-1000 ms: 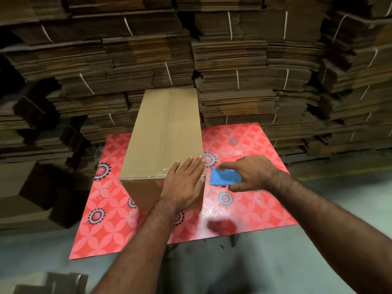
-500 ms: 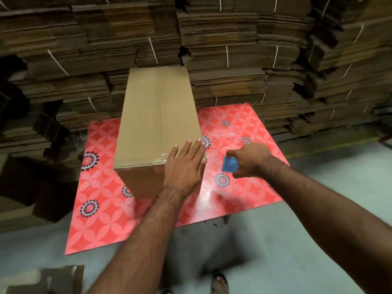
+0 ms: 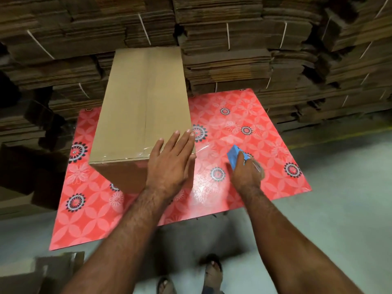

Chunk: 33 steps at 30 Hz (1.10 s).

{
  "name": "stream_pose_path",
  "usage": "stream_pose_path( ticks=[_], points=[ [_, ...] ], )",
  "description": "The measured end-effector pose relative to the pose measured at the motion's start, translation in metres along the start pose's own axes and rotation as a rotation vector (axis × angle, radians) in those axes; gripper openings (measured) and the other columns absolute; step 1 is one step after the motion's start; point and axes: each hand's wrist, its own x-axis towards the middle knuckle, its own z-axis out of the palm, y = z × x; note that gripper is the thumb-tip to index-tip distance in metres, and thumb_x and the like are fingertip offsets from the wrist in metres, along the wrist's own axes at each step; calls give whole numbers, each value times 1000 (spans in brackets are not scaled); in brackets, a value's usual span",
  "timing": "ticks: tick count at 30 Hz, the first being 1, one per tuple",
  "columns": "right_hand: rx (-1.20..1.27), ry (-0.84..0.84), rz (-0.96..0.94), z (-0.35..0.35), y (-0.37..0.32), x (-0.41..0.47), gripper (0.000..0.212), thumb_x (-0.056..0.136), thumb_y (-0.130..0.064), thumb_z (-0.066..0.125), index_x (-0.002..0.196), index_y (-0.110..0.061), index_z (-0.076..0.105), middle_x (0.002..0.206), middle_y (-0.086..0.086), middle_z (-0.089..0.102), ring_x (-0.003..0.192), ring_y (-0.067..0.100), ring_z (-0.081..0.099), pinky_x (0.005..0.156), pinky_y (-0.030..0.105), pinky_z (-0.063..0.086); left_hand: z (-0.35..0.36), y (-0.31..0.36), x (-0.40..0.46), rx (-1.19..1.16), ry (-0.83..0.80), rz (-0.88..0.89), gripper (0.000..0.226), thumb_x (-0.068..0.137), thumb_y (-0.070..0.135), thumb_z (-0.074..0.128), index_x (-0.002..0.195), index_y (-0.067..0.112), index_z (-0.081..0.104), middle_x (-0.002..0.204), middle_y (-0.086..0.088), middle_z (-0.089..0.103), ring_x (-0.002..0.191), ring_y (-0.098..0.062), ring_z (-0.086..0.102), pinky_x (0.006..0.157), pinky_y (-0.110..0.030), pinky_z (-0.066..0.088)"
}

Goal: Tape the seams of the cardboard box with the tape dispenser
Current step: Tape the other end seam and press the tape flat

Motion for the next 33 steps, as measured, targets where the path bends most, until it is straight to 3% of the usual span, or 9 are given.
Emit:
stream_pose_path(
  ticks=[4,9,11,13,16,19,21,27,33],
  points=[
    [-148,-114,51,22,7,6,62,100,-14,37,157,-8,12,147,25,40,131,38,44,100,49,42,3,11,7,11,4,-6,56,101,43,20,152,27,37,160,11,31,146,-17,32,114,-48,28],
    [-165,-194,-26,27,18,-2,63,98,-27,2,157,-8,8,153,20,34,137,37,38,107,49,40,9,23,13,17,6,-53,56,102,45,20,154,27,32,161,12,28,147,-16,29,116,-47,26],
    [-151,-201,-5,21,21,4,68,94,-19,20,156,1,-1,153,23,34,136,34,41,102,44,45,8,22,14,19,-12,-44,55,102,45,22,154,28,30,162,12,25,148,-15,27,116,-48,26],
    [-45,-222,65,-6,13,-1,73,88,-18,49,153,-2,19,143,22,46,128,34,48,98,40,46,5,18,12,-1,-40,-21,58,101,48,23,155,26,27,163,11,21,150,-14,23,118,-48,23],
    [164,62,-18,-58,-11,-28,52,86,-19,56,137,-7,49,131,15,55,120,33,53,95,38,44,-3,13,6,-48,-22,-36,65,98,50,26,155,19,27,164,4,20,150,-14,21,119,-47,18],
    [612,453,-306,-89,-55,-72,42,89,-13,52,131,-4,57,128,12,60,120,30,55,100,40,43,-7,5,-6,-45,21,-63,60,99,41,31,152,15,35,161,-1,30,148,-18,28,118,-47,26],
    [662,493,-461,-96,-88,-97,46,93,-17,44,134,-1,56,135,14,59,126,28,52,108,40,40,-5,-1,-14,-41,22,-44,55,98,32,35,150,14,39,159,-2,34,147,-20,31,116,-49,30],
    [583,108,-305,-80,-134,-106,59,100,-22,31,154,2,25,162,17,24,151,26,21,122,32,9,-3,-15,-19,-96,28,-1,60,90,15,63,147,16,45,156,-1,40,144,-22,37,115,-51,30],
    [885,-42,-37,-82,-138,-89,47,107,-25,32,154,-16,34,157,4,38,143,22,36,114,26,24,-9,-32,-12,-236,-73,73,77,75,-2,55,149,11,41,157,-7,36,145,-28,33,115,-51,26]
  ],
)
